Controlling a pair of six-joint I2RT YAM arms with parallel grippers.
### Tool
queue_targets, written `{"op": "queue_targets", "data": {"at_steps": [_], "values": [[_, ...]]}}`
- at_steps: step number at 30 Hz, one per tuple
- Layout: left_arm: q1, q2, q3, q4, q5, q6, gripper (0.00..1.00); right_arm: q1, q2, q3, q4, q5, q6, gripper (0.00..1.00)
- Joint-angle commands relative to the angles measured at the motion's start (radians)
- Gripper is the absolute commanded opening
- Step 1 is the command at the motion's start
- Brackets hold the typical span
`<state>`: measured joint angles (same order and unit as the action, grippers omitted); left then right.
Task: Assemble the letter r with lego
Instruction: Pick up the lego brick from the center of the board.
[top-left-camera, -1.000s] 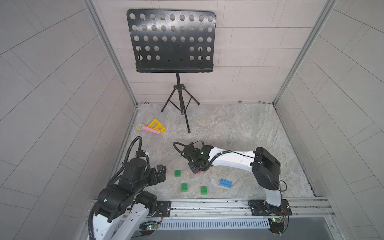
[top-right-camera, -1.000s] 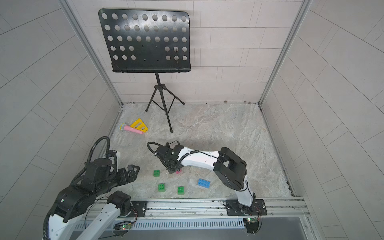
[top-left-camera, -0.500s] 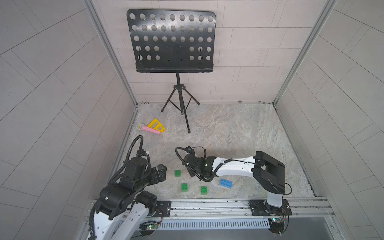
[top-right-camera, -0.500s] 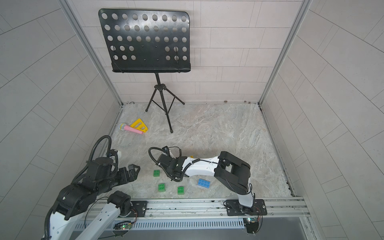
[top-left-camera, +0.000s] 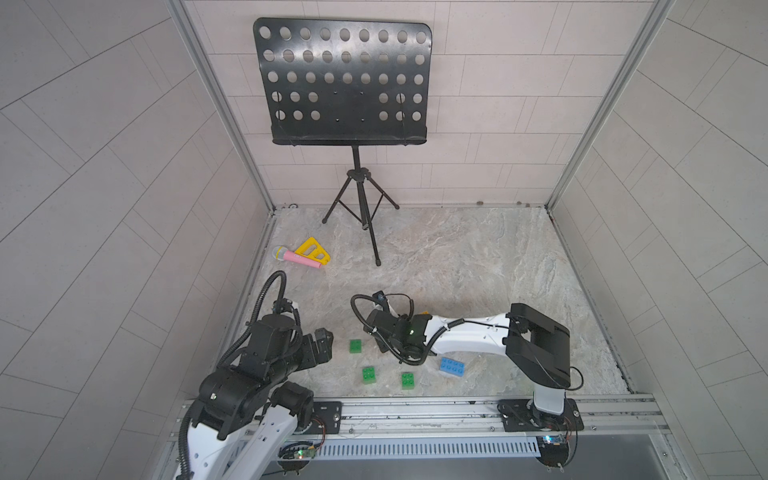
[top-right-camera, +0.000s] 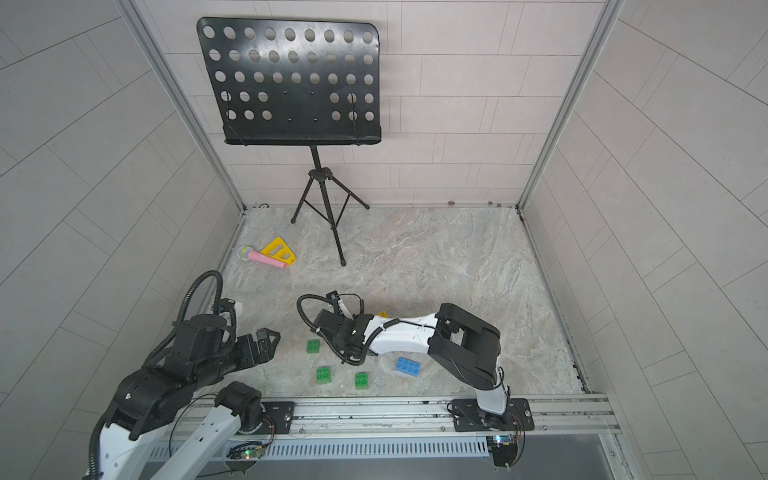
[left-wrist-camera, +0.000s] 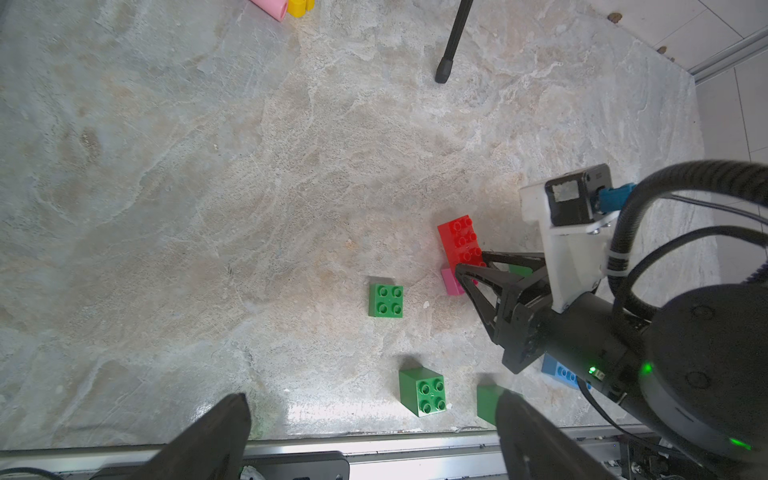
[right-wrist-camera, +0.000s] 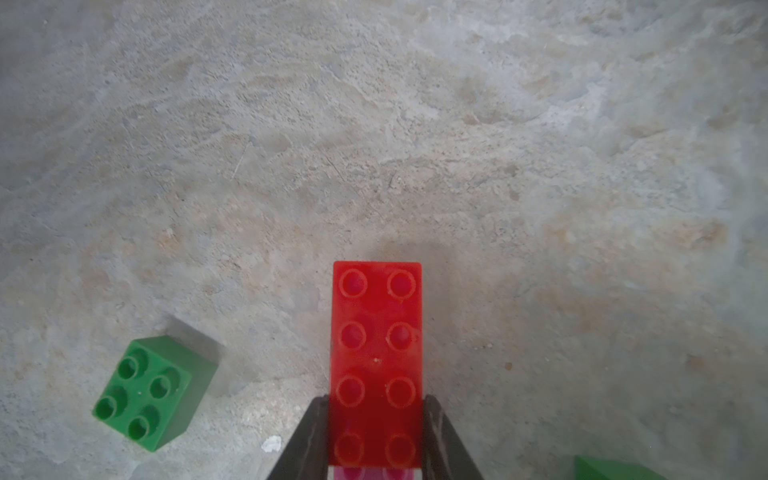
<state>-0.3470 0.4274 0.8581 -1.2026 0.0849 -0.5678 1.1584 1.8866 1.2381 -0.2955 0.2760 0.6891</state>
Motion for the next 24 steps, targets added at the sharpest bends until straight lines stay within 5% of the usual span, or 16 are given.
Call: {"op": "queue_targets", "data": {"at_steps": [1,11,24], "values": [[0.007,0.010,-0.005,0.002,-0.013,0.005,1.00,0.000,-0.109,0.064,-0.113,0.046,-0.049,0.00],[0.007,0.150,0.023,0.160,0.045,0.008,1.00,-0.010,-0.420,-0.015,-0.277,0.123,-0.092,0.00],[-0.084,0.611,0.100,0.455,0.239,0.070,0.99,-0.051,-0.691,-0.350,-0.217,0.111,0.044,0.00]]}}
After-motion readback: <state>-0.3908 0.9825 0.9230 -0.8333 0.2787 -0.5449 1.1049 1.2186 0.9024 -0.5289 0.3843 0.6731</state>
